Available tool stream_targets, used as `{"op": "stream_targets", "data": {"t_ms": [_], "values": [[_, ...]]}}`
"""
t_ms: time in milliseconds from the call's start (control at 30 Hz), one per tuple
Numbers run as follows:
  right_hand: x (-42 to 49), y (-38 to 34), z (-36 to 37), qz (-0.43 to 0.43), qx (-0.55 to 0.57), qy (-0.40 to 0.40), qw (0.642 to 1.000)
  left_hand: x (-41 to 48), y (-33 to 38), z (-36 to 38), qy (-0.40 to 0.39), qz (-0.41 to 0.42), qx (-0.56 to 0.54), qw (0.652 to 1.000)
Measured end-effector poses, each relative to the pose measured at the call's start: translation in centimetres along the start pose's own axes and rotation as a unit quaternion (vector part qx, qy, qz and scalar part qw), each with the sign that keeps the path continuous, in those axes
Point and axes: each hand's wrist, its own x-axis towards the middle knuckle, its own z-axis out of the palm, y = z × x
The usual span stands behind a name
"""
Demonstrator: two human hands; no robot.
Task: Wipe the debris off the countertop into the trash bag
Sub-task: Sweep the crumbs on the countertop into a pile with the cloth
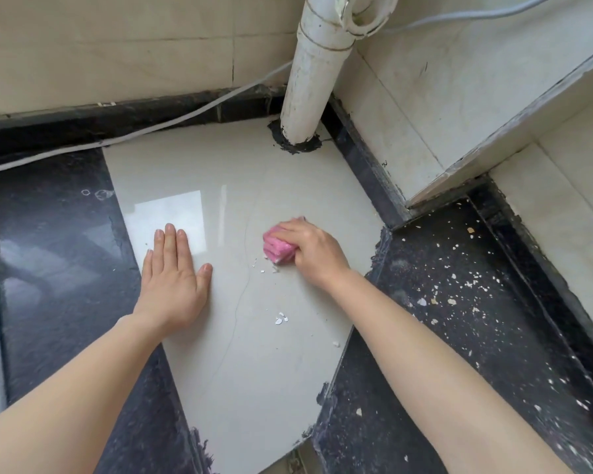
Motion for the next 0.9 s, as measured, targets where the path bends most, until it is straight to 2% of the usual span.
{"op": "stream_targets", "data": {"t_ms": [133, 267, 333, 400, 533, 600, 733, 833, 900], "values": [[-7.5, 3.0, -1.8, 0.03, -0.055, -0.033, 0.998, 0.0, 0.0, -0.3, -0.016, 0.003, 0.005, 1.0], [-14.0, 5.1, -5.3, 0.044, -0.119, -0.131, 0.983, -0.2, -0.2, -0.5, -0.035, 0.014, 0.009, 0.999], [-15.4, 5.5, -6.9, 0.08, -0.123, -0.173, 0.974, -0.6, -0.5, -0.4, -0.038, 0.02, 0.01, 0.999], [-14.6, 4.7, -7.7, 0.114, -0.096, -0.156, 0.976, -1.2, -0.6, -0.2, -0.034, 0.024, 0.01, 0.999], [-7.5, -0.8, -6.2, 0.071, -0.024, -0.056, 0.996, -2.2, -0.5, 0.2, -0.034, 0.019, 0.011, 0.999], [-2.8, -3.5, -3.6, 0.046, 0.001, -0.032, 0.998, -2.7, -0.6, 0.4, -0.028, 0.018, 0.012, 0.999], [2.3, -7.0, 2.0, 0.028, -0.014, -0.064, 0.997, -3.0, -0.7, 0.5, -0.025, 0.014, 0.012, 1.0], [1.5, -7.2, 3.4, -0.008, -0.048, -0.042, 0.998, -3.0, -0.5, 0.5, -0.024, 0.013, 0.014, 1.0], [-0.5, -6.0, 3.5, -0.045, -0.052, -0.063, 0.996, -3.1, -0.5, 0.5, -0.022, 0.012, 0.012, 1.0]]}}
